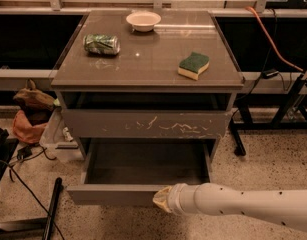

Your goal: Close middle drawer

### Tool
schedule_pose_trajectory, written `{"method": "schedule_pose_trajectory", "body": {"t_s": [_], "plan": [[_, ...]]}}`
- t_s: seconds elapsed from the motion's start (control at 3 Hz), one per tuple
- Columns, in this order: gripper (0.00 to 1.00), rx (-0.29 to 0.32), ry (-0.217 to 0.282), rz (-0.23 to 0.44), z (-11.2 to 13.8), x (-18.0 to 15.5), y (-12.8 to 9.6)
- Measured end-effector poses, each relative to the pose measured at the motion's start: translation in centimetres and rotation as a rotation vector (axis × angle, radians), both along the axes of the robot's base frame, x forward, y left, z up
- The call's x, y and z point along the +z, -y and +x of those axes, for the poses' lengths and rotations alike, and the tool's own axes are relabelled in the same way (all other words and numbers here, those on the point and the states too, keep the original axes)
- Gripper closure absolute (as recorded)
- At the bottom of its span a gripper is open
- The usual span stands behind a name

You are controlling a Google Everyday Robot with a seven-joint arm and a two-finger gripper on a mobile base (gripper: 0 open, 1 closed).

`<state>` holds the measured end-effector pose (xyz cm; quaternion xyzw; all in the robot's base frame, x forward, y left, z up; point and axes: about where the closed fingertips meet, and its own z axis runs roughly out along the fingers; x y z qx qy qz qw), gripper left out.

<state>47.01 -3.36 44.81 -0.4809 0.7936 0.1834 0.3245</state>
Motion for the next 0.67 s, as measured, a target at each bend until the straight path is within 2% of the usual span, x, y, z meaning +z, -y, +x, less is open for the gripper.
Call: {"method": "schedule_pose_trajectory", "body": {"t_s": [0.33, 0.67], "plan": [[1.0, 0.001, -0.003, 0.005, 2.2, -1.36, 0.12], [1.0, 0.001, -0.003, 0.004, 2.11, -1.38, 0.13]]}}
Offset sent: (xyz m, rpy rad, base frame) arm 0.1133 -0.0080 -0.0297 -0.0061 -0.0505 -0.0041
